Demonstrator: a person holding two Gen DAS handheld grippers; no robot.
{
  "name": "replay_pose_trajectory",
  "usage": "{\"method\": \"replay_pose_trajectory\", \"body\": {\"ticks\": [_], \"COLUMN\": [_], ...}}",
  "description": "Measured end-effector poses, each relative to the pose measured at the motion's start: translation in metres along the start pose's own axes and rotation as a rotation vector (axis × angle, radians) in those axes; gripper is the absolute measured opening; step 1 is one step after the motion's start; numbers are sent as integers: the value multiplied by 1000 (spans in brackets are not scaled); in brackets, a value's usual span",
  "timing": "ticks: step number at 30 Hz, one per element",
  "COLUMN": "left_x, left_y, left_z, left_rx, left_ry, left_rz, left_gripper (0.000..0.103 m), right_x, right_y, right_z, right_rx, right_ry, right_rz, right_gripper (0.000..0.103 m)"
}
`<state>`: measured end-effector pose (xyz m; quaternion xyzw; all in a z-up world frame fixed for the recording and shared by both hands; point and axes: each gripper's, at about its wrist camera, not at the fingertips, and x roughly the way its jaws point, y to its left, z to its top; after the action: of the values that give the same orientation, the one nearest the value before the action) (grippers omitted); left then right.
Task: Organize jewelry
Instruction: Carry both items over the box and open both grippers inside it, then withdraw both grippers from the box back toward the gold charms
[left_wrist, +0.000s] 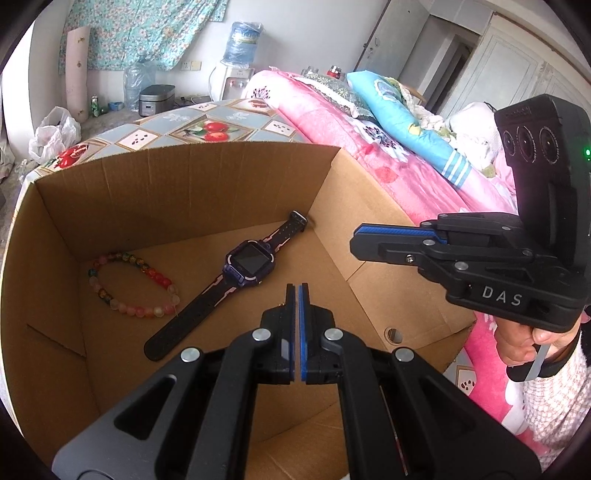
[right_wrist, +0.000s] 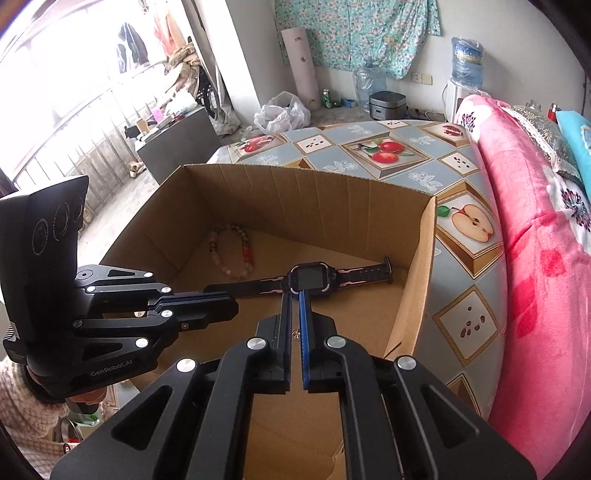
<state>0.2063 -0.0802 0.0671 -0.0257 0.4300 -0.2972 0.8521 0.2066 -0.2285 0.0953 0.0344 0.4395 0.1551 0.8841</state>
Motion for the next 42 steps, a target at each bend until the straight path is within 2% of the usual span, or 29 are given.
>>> {"method": "replay_pose_trajectory", "body": {"ticks": [4,6,8,11,13,16,21,25,27,30,32,37,42], "left_x": [-12,-23,-38,-60,-75,-101,-124,-124,-114,-90,-79,-66,-63], "left_y": [-7,-11,-15,-19,-22,-25,-30,-36,-34,-24,-14,6,7], "left_z": [-2,-4,-8,-16,-23,-41,-69,-93,-105,-114,-116,-114,-113], "left_rx": [20,31,39,48,60,79,99,128,113,60,16,-34,-30], "left_ry": [-30,-58,-94,-142,-172,-217,-255,-211,-166,-90,-71,-72,-68], "left_rz": [8,9,12,15,28,41,-8,-84,-110,-67,-39,23,8], "left_gripper": [1,3,11,18,29,38,51,63,65,65,65,65,65], "right_x": [-12,-21,-32,-47,-59,-79,-98,-92,-79,-58,-44,-24,-20], "right_y": [2,3,5,6,8,11,16,16,16,12,5,-7,-17], "right_z": [-4,-8,-14,-26,-36,-57,-100,-121,-127,-129,-128,-125,-128], "right_rx": [5,12,17,17,20,24,27,58,76,131,188,282,343], "right_ry": [-28,-49,-83,-125,-159,-215,-261,-215,-168,-108,-78,-67,-88], "right_rz": [1,7,19,32,41,64,150,185,176,157,132,118,136], "right_gripper": [5,12,23,25,25,25,25,25,25,25,25,25,25]}}
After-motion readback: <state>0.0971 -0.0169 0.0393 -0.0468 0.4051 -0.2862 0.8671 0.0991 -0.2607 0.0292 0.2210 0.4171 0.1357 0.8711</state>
